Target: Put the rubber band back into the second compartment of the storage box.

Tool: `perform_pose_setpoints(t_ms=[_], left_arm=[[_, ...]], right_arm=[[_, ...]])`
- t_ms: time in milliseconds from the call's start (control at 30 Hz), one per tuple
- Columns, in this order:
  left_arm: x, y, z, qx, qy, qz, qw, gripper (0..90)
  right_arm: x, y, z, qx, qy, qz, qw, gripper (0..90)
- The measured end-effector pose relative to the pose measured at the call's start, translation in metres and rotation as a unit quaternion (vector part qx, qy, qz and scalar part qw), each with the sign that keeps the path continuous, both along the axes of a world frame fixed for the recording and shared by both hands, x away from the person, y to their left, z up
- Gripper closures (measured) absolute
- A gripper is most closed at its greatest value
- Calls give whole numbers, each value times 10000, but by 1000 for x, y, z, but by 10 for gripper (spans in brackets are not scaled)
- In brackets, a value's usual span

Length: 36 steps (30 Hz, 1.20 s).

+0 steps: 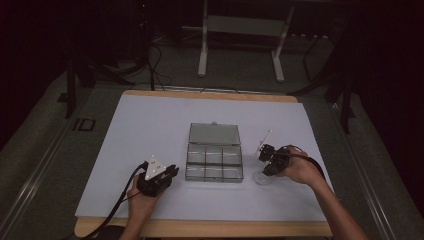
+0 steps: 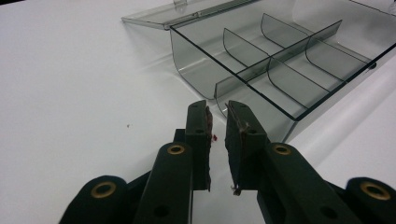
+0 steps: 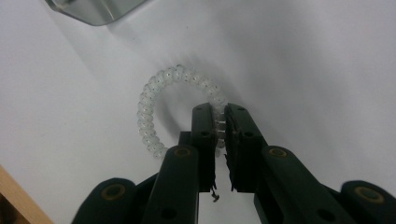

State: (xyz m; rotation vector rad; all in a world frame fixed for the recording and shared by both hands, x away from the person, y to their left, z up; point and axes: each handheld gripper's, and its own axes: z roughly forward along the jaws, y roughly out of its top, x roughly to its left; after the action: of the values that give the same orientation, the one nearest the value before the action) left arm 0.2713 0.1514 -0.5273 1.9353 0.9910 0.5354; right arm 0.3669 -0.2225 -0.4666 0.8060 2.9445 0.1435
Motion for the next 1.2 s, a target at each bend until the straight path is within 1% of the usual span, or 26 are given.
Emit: perform_pose_setpoints(t_ms=[333,467,667,1200], left_arm=[[0,0,0,-65,-21,4,10000,773],[1,0,0,-65,-23,-1,10000,761],[0,0,0,-127,-22,-20,9999,741],[1,0,0,-120,-26,-43,9999,710]], right_arm=[[2,1,10,75,-84,-2,9999,825],[3,2,12,66,-76,8,9999,824],[4,6,14,43,-92,47,9999,824],[6,11,26,104,-186,74,9997,823]])
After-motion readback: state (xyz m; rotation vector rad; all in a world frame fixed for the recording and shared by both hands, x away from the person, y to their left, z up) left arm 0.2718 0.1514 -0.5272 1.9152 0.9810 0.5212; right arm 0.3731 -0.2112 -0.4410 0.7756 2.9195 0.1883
